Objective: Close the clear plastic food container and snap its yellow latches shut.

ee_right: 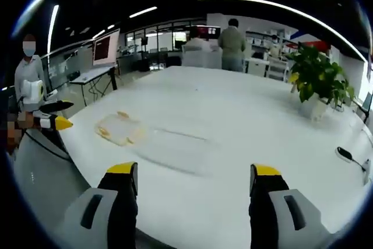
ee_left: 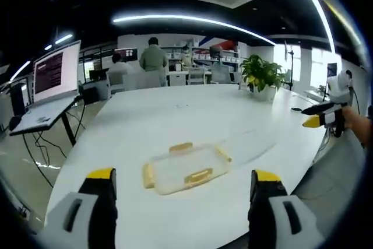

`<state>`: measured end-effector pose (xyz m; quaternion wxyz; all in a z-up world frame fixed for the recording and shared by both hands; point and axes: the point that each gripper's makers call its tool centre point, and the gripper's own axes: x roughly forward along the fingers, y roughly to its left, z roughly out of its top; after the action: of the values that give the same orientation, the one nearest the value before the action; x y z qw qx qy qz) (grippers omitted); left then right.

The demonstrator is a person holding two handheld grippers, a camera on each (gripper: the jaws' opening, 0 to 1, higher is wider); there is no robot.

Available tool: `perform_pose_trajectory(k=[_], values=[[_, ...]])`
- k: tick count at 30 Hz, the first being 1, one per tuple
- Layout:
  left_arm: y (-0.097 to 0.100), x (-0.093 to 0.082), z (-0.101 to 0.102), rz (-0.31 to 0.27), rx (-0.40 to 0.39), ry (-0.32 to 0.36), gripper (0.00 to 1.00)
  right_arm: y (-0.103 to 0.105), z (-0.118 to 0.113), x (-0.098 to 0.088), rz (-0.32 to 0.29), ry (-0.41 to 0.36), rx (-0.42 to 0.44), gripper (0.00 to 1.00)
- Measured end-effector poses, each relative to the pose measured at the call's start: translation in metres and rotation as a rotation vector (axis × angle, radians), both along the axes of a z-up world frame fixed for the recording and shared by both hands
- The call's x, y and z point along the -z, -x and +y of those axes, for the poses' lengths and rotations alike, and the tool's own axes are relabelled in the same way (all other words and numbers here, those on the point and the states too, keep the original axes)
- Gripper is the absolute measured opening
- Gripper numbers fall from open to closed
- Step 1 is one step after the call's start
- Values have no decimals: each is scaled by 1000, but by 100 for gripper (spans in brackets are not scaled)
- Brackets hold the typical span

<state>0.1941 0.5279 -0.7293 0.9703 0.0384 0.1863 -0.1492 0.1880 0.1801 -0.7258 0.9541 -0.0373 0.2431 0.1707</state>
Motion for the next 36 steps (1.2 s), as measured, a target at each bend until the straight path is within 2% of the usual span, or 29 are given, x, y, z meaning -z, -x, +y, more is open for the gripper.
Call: perform_pose_trajectory(k=[15,19,22,25,28,31,36], values=[[0,4,0,5,9,-9,91,-2,-3,2,-8,50,15,77],[-1,3,1,-4,9,-9,92,-2,-1,3,-3,51,7,77],[1,8,2,25,9,-23,91,-2,1,3,4,16,-1,78],[0,5,2,5,7,-17,91,-4,-5,-1,-26,35,20,77],[0,5,2,8,1,-18,92,-3,-2,6,15,3,5,78],[1,6,2,13,4,-19,91,-4,-2,4,0,10,7,78],[1,7,2,18,3,-25,91,-2,-2,10,37,10,1,77]])
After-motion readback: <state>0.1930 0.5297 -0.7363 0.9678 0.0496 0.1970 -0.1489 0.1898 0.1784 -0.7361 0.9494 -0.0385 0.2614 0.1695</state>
